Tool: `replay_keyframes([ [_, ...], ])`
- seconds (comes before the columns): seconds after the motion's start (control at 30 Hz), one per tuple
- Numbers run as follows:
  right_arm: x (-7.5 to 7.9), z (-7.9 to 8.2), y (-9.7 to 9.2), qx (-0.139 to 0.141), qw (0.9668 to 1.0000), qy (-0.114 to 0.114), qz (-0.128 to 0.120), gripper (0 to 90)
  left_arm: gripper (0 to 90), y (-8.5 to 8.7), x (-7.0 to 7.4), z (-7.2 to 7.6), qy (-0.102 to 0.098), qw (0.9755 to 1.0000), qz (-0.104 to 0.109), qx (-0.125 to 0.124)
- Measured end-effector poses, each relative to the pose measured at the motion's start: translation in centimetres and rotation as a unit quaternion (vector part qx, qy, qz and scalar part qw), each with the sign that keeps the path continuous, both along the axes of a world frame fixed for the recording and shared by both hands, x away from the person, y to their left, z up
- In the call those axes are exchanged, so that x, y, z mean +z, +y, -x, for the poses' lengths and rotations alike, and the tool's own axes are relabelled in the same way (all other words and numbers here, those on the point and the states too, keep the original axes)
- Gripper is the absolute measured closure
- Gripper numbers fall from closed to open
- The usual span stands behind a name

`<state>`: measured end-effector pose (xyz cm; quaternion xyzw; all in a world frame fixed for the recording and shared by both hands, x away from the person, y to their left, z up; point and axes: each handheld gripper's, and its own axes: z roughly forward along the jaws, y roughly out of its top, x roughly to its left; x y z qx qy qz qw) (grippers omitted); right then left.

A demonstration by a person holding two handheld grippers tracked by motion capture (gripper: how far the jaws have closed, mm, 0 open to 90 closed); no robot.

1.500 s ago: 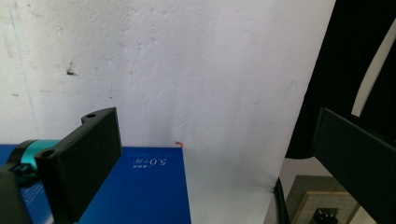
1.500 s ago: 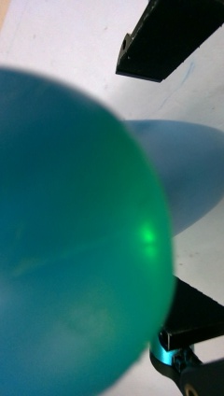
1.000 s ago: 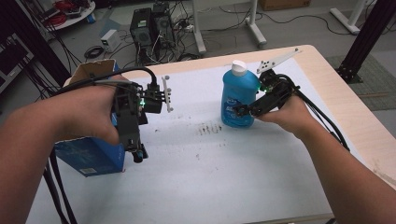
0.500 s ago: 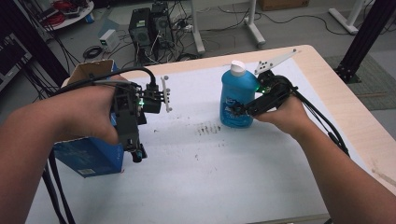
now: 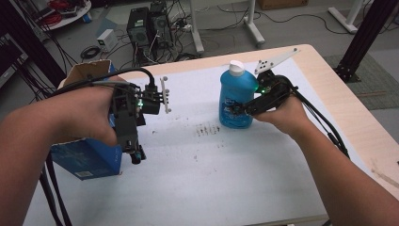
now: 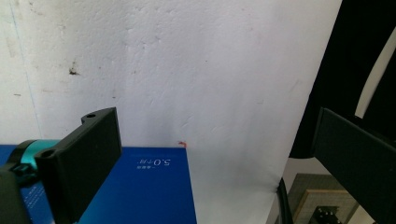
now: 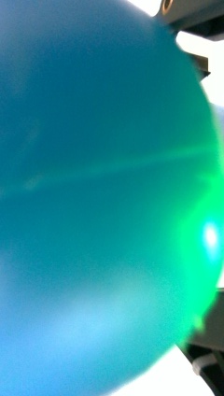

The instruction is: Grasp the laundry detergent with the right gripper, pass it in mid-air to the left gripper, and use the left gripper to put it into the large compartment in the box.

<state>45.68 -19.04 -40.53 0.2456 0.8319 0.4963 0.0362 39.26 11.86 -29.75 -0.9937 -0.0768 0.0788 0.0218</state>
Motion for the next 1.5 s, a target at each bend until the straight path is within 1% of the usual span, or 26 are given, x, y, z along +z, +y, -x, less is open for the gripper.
replay_keyframes([
  [0.17,0.0,0.1,0.2,0.001,1.0,-0.002,0.001,28.5,1.7,0.0,0.0,-0.1,0.0,1.0,-0.001,-0.001],
  [0.2,0.0,0.0,0.1,0.001,1.0,-0.004,-0.001,28.5,1.7,0.0,0.0,-0.1,0.0,1.0,-0.002,-0.004],
  [0.23,0.0,0.0,0.1,0.002,1.0,-0.004,-0.001,28.6,1.7,0.0,0.0,-0.1,0.0,1.0,-0.001,-0.002],
  [0.33,0.0,0.1,0.2,0.004,1.0,-0.002,-0.001,32.4,1.7,0.1,0.0,-0.1,0.0,1.0,0.0,0.0],
  [0.4,0.0,0.1,0.2,0.006,1.0,-0.004,-0.001,32.7,1.7,0.1,0.0,-0.1,0.0,1.0,-0.001,0.003],
  [0.6,0.0,0.2,0.3,0.007,0.9999,-0.008,0.0,34.5,1.7,0.1,0.0,-0.2,0.0,1.0,-0.002,0.002],
  [0.7,0.0,0.2,0.3,0.005,1.0,-0.008,-0.001,36.0,1.7,0.1,0.0,-0.2,0.0,1.0,-0.003,0.001],
  [0.8,0.0,0.1,0.2,0.004,0.9999,-0.013,-0.003,38.8,1.7,0.1,-0.1,-0.3,0.0,1.0,-0.002,0.0],
  [0.83,0.0,0.1,0.2,0.005,0.9999,-0.013,-0.005,39.0,1.7,0.1,-0.1,-0.3,0.001,1.0,-0.001,0.003],
  [0.9,0.0,0.1,0.2,0.005,0.9998,-0.018,-0.004,40.0,1.7,0.1,-0.1,-0.3,0.0,1.0,0.0,0.002],
  [1.07,0.0,0.6,0.4,0.001,0.9992,-0.039,0.002,44.1,1.7,0.1,-0.1,-0.4,0.0,1.0,-0.002,0.0],
  [1.13,0.2,0.7,0.5,0.002,0.9988,-0.048,0.011,45.4,1.7,0.1,0.0,-0.4,-0.001,1.0,-0.001,-0.001],
  [1.2,0.3,0.7,0.5,0.005,0.9988,-0.047,0.014,45.9,1.7,0.1,0.0,-0.2,-0.002,1.0,0.002,0.002],
  [1.3,0.4,1.0,0.5,0.007,0.9985,-0.05,0.019,46.3,1.7,0.1,0.1,-0.2,-0.005,1.0,0.004,-0.002],
  [1.33,0.5,1.0,0.5,0.009,0.9985,-0.051,0.019,46.3,1.7,0.1,0.2,-0.2,-0.007,1.0,0.005,0.001],
  [1.47,1.3,1.6,0.7,0.023,0.9979,-0.058,0.018,46.4,1.7,0.0,0.6,-0.2,-0.011,0.9999,0.004,-0.003],
  [1.5,1.5,1.8,0.8,0.027,0.9977,-0.061,0.018,46.4,1.7,0.0,0.7,-0.1,-0.011,0.9999,0.004,0.001],
])
